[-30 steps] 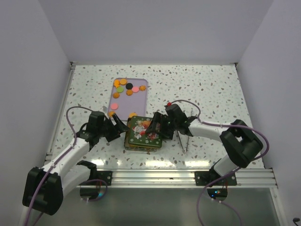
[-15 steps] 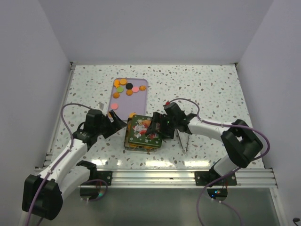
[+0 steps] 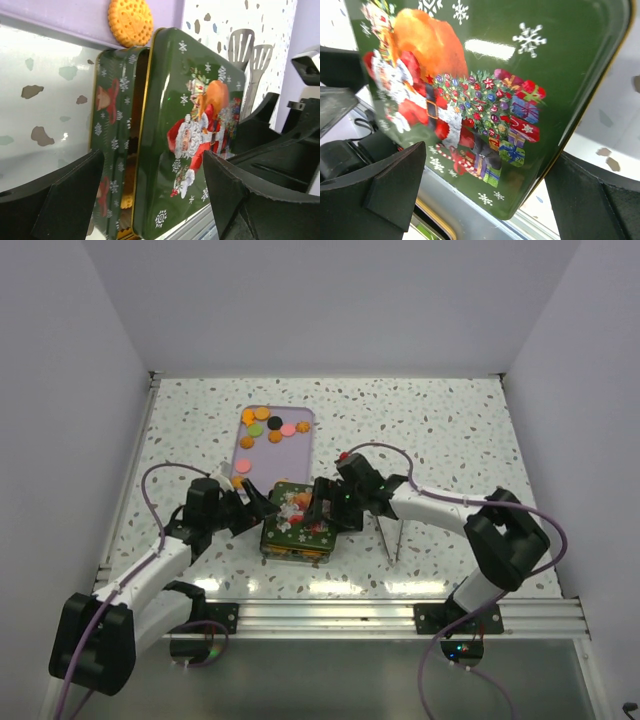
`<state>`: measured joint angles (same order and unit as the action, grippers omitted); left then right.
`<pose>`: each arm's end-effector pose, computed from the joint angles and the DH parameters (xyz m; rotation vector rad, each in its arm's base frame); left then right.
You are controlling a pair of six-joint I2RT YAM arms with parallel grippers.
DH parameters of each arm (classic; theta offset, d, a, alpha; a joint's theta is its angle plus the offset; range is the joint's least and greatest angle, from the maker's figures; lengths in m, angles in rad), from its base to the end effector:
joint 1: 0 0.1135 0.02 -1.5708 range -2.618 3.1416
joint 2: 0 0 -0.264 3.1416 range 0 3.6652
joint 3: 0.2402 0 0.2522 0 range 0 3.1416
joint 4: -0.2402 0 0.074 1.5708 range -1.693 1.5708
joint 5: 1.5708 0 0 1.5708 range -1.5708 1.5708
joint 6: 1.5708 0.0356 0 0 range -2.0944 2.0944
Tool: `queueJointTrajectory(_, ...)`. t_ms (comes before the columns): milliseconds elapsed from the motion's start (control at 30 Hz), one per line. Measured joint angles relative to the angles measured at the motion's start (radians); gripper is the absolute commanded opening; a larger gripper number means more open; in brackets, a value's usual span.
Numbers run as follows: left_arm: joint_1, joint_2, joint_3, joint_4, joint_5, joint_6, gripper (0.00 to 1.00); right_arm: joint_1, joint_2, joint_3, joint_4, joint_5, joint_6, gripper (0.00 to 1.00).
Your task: Pack the cookies
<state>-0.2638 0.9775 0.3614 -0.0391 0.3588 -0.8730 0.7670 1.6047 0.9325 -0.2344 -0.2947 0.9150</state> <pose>0.1822 -0.0622 0.1744 -0.5079 2.3206 -0.9892 0.2265 0.2327 0.1867 0.0629 2.7487 0.9775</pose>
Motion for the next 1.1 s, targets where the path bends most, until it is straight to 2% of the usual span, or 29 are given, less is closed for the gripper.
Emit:
queueJointTrajectory(400, 0.008, 0.013, 0.000, 0.031, 0.013, 0.026, 0.86, 0.062, 0.111, 0.089, -0.062, -0.009, -0.019, 0.99)
queueJointTrajectory(1100, 0.008, 0.022, 0.001, 0.037, 0.025, 0.040, 0.86, 0.105, 0.140, 0.332, -0.396, 0.075, -0.134, 0.99)
